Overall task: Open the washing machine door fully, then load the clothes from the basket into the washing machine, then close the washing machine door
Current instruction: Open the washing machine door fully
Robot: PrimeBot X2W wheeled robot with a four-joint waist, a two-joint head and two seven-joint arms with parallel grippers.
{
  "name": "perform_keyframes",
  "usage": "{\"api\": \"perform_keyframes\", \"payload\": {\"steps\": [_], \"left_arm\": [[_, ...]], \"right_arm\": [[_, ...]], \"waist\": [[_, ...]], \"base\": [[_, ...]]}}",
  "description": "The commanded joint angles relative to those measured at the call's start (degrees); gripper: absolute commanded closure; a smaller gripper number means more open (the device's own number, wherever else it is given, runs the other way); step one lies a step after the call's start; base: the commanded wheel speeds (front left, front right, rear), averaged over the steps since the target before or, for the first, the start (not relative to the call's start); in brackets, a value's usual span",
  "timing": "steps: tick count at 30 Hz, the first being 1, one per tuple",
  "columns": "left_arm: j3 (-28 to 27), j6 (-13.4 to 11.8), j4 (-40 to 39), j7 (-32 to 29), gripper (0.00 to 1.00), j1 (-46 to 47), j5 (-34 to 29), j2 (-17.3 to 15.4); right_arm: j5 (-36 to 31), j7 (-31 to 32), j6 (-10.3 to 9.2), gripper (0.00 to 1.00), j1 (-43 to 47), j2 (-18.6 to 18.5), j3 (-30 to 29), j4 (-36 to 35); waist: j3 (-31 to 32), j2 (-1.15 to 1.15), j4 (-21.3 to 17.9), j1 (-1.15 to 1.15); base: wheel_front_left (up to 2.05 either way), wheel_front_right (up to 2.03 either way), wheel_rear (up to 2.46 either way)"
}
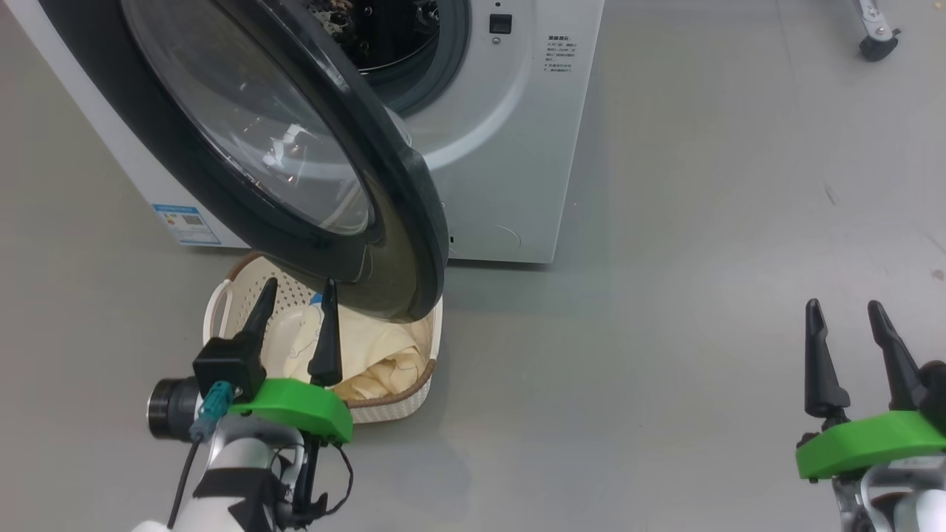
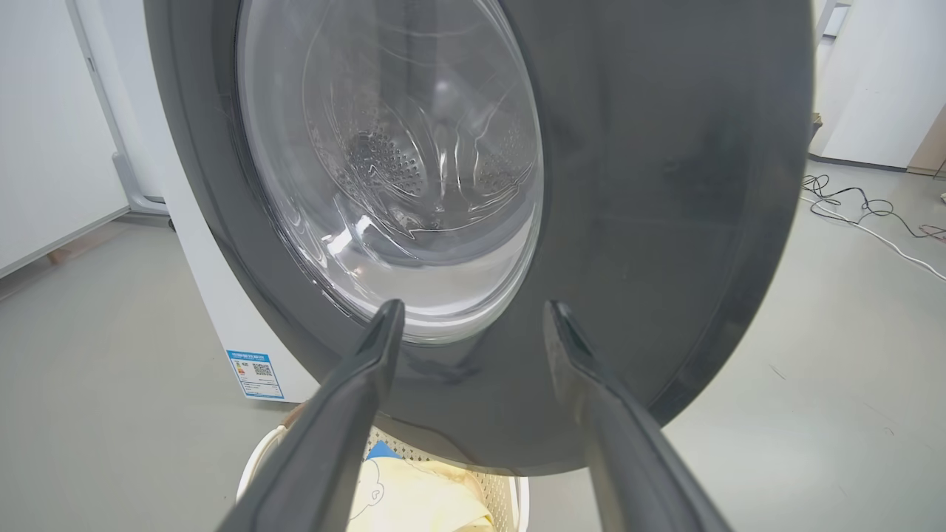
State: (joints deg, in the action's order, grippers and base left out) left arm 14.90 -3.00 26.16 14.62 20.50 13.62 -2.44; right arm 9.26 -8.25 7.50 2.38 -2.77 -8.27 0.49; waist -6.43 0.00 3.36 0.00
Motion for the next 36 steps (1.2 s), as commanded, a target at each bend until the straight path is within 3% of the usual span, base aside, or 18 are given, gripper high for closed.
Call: {"api": "perform_keyframes", "payload": {"steps": [1,12,36], "left_arm": [[-2.14,0.08,-1.45,0.38,0.00,1.09,-0.41,-1.20],[-2.41,0.14,-1.21,0.38,0.00,0.59,-0.48,-1.18],[-1.97,0.29,-0.97,0.38,0.00,1.42,-0.63,-0.90]], "right_arm": [[-0.92,0.07,-0.01,0.00,-0.43,-0.36,1.43,-2.83],[-1.20,1.55,-0.01,0.00,2.99,-0.12,2.30,-6.17],[-0.79,2.18,-0.01,0.00,3.79,-0.11,1.54,-6.43]], "waist": [[0.09,0.00,0.07,0.00],[0.87,0.00,-0.24,0.00],[0.34,0.00,-0.67,0.00]], "base": [[0.00,0.00,0.00],[0.00,0.00,0.00],[0.00,0.00,0.00]]}}
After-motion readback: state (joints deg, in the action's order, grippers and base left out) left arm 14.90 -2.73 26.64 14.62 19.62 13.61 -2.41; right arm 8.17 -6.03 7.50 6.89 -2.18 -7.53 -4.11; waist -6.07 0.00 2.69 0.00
